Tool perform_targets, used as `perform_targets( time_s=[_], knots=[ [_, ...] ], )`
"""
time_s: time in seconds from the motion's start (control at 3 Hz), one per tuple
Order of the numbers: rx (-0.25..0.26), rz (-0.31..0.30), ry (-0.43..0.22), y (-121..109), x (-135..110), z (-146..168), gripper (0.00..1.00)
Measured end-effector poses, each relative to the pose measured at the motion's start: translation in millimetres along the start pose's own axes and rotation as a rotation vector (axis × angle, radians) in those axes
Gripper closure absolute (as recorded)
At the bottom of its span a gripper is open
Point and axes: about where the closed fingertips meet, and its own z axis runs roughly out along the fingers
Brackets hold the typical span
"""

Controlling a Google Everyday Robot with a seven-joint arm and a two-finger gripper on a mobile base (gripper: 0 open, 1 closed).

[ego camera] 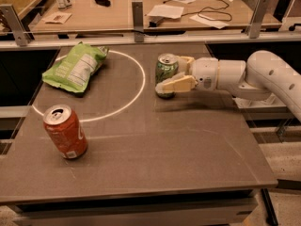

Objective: Knock green can over

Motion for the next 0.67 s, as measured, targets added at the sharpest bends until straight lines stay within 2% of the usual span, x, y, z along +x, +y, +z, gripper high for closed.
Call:
perform_targets(
  time_s=[0.67],
  knots=[
    [-0.036,0.006,-0.039,16.0,2.4,9.5,0.63]
  ],
)
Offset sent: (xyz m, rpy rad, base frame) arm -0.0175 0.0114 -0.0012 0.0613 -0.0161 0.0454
